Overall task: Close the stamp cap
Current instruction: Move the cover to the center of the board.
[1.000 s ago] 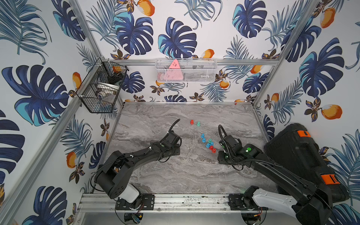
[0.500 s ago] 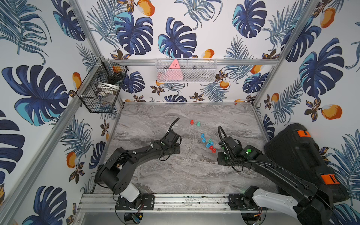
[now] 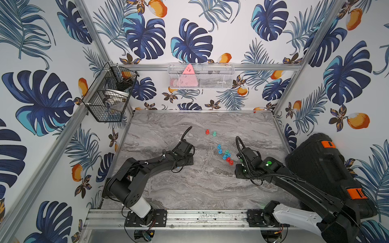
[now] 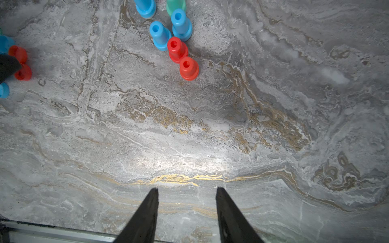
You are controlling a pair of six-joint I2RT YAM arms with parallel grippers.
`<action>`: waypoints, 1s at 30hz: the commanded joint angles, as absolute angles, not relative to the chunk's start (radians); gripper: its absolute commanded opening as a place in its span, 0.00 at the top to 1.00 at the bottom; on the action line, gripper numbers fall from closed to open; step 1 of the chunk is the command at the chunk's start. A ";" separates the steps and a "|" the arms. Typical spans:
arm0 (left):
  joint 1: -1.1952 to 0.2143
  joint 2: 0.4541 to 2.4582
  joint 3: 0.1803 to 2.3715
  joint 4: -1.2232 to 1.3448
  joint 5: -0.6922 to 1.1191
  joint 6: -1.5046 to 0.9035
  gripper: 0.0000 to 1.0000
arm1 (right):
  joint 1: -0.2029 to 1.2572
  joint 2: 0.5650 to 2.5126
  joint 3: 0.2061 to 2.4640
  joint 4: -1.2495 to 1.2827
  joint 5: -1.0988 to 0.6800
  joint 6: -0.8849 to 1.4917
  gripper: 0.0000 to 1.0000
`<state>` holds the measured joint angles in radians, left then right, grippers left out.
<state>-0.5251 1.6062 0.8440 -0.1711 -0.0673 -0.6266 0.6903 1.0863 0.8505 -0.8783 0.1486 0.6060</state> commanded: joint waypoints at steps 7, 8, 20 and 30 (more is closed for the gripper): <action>-0.509 1.626 0.842 -0.142 -0.058 -0.614 0.50 | 0.692 1.086 0.849 -0.860 0.162 0.610 0.52; -0.509 1.628 0.843 -0.138 -0.056 -0.614 0.50 | 0.692 1.086 0.849 -0.861 0.161 0.609 0.52; -0.507 1.647 0.843 -0.121 -0.034 -0.631 0.51 | 0.692 1.095 0.854 -0.861 0.170 0.607 0.52; -0.537 1.657 0.795 -0.090 -0.031 -0.657 0.51 | 0.693 1.094 0.854 -0.862 0.166 0.606 0.52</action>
<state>-0.5262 1.6478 0.8055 -0.0917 -0.0349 -0.6350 0.6918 1.0935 0.8505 -0.8772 0.1562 0.6056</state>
